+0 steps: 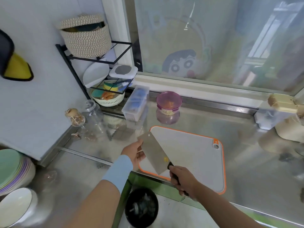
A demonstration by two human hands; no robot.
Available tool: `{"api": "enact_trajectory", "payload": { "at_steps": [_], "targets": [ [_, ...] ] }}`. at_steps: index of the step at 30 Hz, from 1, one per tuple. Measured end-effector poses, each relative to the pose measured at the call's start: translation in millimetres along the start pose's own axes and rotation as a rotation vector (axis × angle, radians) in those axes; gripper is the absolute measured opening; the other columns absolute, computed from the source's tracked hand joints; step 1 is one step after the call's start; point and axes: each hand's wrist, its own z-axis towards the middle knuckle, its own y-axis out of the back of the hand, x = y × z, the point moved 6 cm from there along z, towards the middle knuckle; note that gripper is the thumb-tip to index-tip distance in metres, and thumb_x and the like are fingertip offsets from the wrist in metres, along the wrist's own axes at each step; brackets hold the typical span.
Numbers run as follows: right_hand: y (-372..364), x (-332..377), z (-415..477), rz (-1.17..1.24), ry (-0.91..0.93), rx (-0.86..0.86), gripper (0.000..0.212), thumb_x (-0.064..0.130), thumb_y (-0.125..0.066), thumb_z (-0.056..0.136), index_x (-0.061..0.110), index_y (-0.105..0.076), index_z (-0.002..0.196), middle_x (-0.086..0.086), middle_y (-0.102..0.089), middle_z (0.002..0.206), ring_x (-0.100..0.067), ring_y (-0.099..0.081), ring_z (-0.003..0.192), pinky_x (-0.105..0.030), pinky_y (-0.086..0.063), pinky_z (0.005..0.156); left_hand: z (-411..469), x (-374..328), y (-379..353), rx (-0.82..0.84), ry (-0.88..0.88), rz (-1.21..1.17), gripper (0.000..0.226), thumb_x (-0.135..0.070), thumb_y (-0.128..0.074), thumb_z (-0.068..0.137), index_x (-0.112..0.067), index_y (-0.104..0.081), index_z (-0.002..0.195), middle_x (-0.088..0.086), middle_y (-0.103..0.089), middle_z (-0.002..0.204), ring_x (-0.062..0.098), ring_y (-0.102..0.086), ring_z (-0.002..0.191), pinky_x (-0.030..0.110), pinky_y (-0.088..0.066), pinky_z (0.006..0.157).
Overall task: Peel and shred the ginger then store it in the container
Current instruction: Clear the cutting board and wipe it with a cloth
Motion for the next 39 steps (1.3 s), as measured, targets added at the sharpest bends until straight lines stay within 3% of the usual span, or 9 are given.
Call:
{"api": "enact_trajectory", "payload": {
  "at_steps": [5,13,19,24,27,30,33,37,39],
  "targets": [
    [-23.9,9.1,0.6,-0.046,0.047,-0.014,0.030,0.033,-0.047,0.103,0.014,-0.050,0.079,-0.001,-0.043,0.057,-0.016,-0.026,0.042,-0.022,-0.026,0.038,-16.6,-2.8,26.2,0.018,-0.025,0.006,0.022,-0.019,-0.066,0.092,-0.003,-0.064,0.106,0.010,-0.074,0.090,0.024,-0.069,0.080,0.035,-0.058,0.073],
    [-81.2,24.5,1.8,0.002,0.081,-0.107,0.034,0.032,-0.045,0.104,0.014,-0.048,0.076,0.000,-0.041,0.054,-0.016,-0.027,0.040,-0.021,-0.027,0.039,-36.0,19.5,60.4,0.199,0.124,0.216,0.036,-0.014,-0.070,0.088,0.003,-0.060,0.117,0.020,-0.068,0.108,0.027,-0.069,0.080,0.032,-0.058,0.064],
    [-102.8,29.5,8.5,0.076,0.081,-0.207,0.033,0.034,-0.046,0.104,0.014,-0.049,0.077,-0.002,-0.041,0.056,-0.016,-0.028,0.039,-0.022,-0.027,0.039,-44.0,29.3,98.1,0.421,0.206,0.720,0.030,-0.020,-0.074,0.085,-0.003,-0.069,0.108,0.011,-0.073,0.102,0.018,-0.068,0.078,0.027,-0.056,0.069],
    [-86.9,38.7,13.9,0.002,0.100,-0.364,0.030,0.035,-0.049,0.100,0.014,-0.052,0.078,0.000,-0.039,0.056,-0.015,-0.028,0.038,-0.022,-0.026,0.041,-25.1,13.4,114.0,0.313,0.052,1.078,0.021,-0.012,-0.077,0.080,-0.013,-0.072,0.101,0.003,-0.068,0.084,0.010,-0.060,0.067,0.019,-0.053,0.064],
    [-67.3,45.5,14.1,-0.158,0.113,-0.474,0.032,0.039,-0.044,0.098,0.016,-0.056,0.080,0.001,-0.050,0.063,-0.017,-0.039,0.049,-0.027,-0.029,0.050,-21.5,15.5,104.3,0.380,0.105,1.151,0.029,-0.012,-0.074,0.084,-0.013,-0.066,0.112,0.003,-0.067,0.093,0.011,-0.061,0.068,0.021,-0.055,0.065],
    [-44.2,62.3,13.1,-0.387,0.152,-0.583,0.028,0.036,-0.037,0.100,0.019,-0.058,0.095,-0.004,-0.062,0.086,-0.027,-0.057,0.077,-0.034,-0.038,0.066,-22.5,21.6,87.6,0.502,0.234,1.254,0.035,-0.012,-0.067,0.090,-0.011,-0.059,0.124,0.010,-0.067,0.115,0.019,-0.065,0.096,0.026,-0.057,0.078],
    [-15.7,85.5,21.6,-0.562,0.180,-0.661,0.023,0.033,-0.038,0.102,0.019,-0.053,0.110,-0.005,-0.062,0.099,-0.033,-0.057,0.092,-0.035,-0.039,0.075,-8.8,0.9,60.0,0.458,0.079,1.332,0.015,-0.016,-0.061,0.090,-0.015,-0.067,0.105,0.003,-0.070,0.098,0.014,-0.064,0.081,0.020,-0.056,0.071],
    [31.5,116.8,53.2,-0.703,0.263,-0.745,0.027,0.025,-0.044,0.101,0.011,-0.050,0.123,-0.014,-0.055,0.121,-0.038,-0.054,0.110,-0.041,-0.041,0.090,23.5,-35.3,11.1,0.337,-0.168,1.265,0.011,-0.024,-0.058,0.088,-0.023,-0.068,0.085,-0.006,-0.070,0.080,0.009,-0.063,0.068,0.022,-0.051,0.063],
    [53.1,134.6,72.0,-0.802,0.291,-0.776,0.030,0.021,-0.046,0.100,0.008,-0.049,0.128,-0.016,-0.051,0.124,-0.039,-0.052,0.113,-0.044,-0.041,0.096,40.9,-50.5,-14.9,0.270,-0.246,1.242,0.012,-0.032,-0.059,0.085,-0.025,-0.067,0.079,-0.006,-0.068,0.075,0.012,-0.063,0.069,0.026,-0.052,0.070]
  ]
}}
